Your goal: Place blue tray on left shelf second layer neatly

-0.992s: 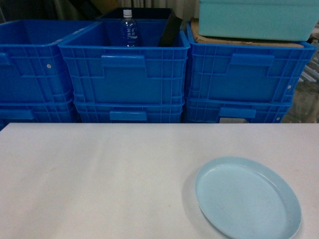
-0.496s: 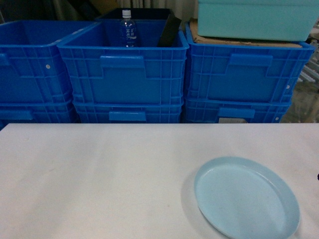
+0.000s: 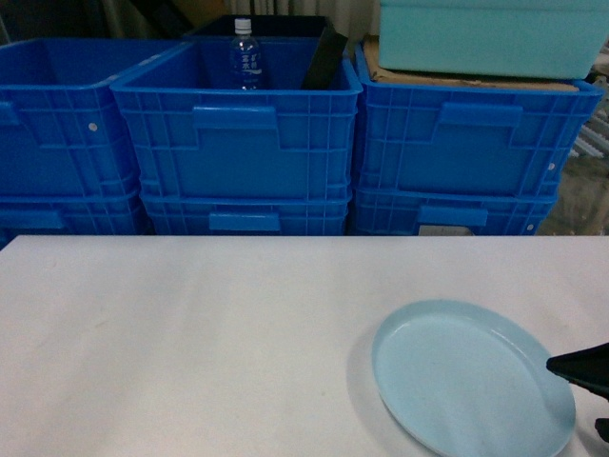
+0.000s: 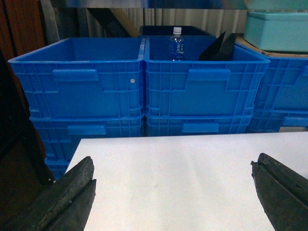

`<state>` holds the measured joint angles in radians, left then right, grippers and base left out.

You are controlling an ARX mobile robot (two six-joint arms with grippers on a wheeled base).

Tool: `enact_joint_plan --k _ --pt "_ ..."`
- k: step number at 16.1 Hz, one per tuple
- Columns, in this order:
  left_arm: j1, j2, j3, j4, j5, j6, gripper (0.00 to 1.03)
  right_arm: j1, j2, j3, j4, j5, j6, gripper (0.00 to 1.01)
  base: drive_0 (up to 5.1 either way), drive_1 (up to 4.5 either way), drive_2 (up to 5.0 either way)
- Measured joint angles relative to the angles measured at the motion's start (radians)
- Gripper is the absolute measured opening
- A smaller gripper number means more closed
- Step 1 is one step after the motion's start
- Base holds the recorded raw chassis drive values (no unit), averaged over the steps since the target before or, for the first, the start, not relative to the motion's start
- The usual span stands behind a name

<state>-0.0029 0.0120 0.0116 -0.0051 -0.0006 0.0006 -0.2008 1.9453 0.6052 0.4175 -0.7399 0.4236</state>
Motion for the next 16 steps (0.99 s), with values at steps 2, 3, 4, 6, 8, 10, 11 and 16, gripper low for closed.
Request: enact_joint_plan --k 2,3,4,6,8,10,11,16 --pt "0.000 0.000 0.000 0.000 0.000 0.000 0.98 0.037 0.000 0.000 0.006 0.016 0.027 0.98 0.0 0.00 0.0" --pt "0.000 0.000 0.000 0.000 0.000 0.000 0.98 0.053 0.008 0.000 0.006 0.037 0.036 0.98 0.0 0.00 0.0" --pt "0.000 0.000 0.000 0.000 0.000 0.000 0.98 0.065 0.020 0.000 0.008 0.060 0.044 0.98 0.0 0.00 0.0" --pt "0.000 0.000 0.000 0.000 0.000 0.000 0.98 0.090 0.034 0.003 0.045 0.081 0.079 0.98 0.0 0.00 0.0" --pt "0.000 0.000 0.000 0.000 0.000 0.000 0.98 0.122 0.056 0.015 0.090 0.109 0.110 0.98 0.0 0.00 0.0" --pt "0.000 0.000 0.000 0.000 0.000 0.000 0.98 0.142 0.065 0.024 0.100 0.135 0.130 0.98 0.0 0.00 0.0" --pt "0.000 0.000 0.000 0.000 0.000 0.000 0.98 0.143 0.069 0.024 0.102 0.140 0.130 0.98 0.0 0.00 0.0" --pt "0.000 0.000 0.000 0.000 0.000 0.000 0.98 0.154 0.099 -0.022 0.148 0.268 0.079 0.45 0.0 0.00 0.0"
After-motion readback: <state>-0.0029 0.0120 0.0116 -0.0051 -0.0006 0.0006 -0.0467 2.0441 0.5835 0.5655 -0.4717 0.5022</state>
